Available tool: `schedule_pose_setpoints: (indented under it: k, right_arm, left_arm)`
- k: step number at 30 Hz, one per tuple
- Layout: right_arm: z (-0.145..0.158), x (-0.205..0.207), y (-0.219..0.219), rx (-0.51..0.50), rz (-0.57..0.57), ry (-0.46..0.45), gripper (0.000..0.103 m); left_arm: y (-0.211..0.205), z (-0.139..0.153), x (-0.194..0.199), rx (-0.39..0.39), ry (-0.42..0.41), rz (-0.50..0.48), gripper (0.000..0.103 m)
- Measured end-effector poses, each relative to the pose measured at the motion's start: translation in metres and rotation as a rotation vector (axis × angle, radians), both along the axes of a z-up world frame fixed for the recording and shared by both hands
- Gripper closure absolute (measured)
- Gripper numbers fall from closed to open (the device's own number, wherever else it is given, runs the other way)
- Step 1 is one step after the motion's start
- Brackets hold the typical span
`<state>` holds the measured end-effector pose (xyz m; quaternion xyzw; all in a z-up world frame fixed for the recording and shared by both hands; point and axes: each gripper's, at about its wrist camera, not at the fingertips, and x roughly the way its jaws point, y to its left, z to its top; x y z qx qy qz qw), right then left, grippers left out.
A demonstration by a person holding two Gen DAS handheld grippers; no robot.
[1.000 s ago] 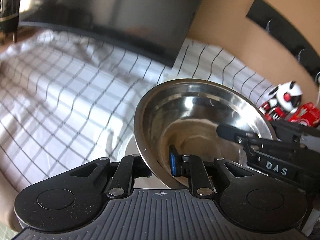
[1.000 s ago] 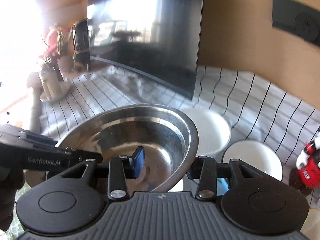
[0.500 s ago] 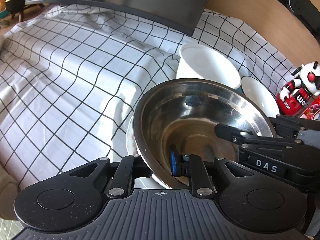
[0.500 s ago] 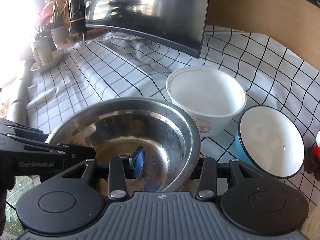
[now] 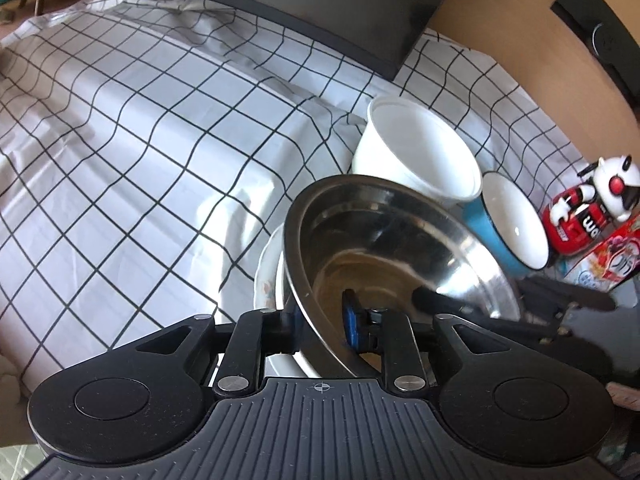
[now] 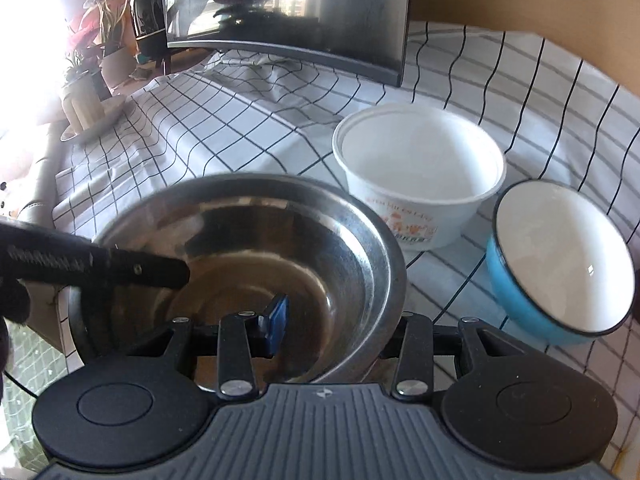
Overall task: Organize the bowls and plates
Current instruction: 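Lower the steel bowl into the white bowl and open the right gripper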
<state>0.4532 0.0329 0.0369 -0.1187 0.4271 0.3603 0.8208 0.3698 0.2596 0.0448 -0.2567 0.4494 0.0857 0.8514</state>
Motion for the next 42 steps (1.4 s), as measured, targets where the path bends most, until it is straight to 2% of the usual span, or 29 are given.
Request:
schedule_pose_setpoints:
  k: [4, 13, 20, 23, 29, 35, 42]
  right_arm:
    - [-0.002, -0.001, 0.002, 0.0, -0.009, -0.017, 0.063]
    - [-0.001, -0.004, 0.0, -0.006, -0.005, -0.019, 0.065]
    - [0.003, -0.009, -0.007, 0.012, -0.014, 0.012, 0.065]
    - [0.007, -0.008, -0.011, 0.03, -0.027, 0.039, 0.065]
    - [0.008, 0.001, -0.018, 0.073, -0.056, 0.127, 0.065]
    - [0.013, 0.008, -0.019, 0.078, -0.06, 0.122, 0.063]
    - [0.022, 0.024, -0.028, 0.113, -0.086, 0.201, 0.061]
  left_arm:
    - [0.007, -0.001, 0.001, -0.042, -0.002, 0.0, 0.078]
    - [0.004, 0.003, 0.005, -0.012, 0.031, -0.034, 0.08]
    - [0.02, 0.003, 0.003, -0.118, 0.052, 0.0, 0.083]
    - [0.021, 0.003, 0.002, -0.133, 0.056, 0.009, 0.083]
    - [0.017, 0.005, 0.006, -0.079, 0.046, -0.016, 0.083]
    - [0.01, 0.004, 0.012, 0.007, 0.029, -0.05, 0.082]
    - [0.0, 0.002, 0.016, 0.101, 0.013, -0.117, 0.081]
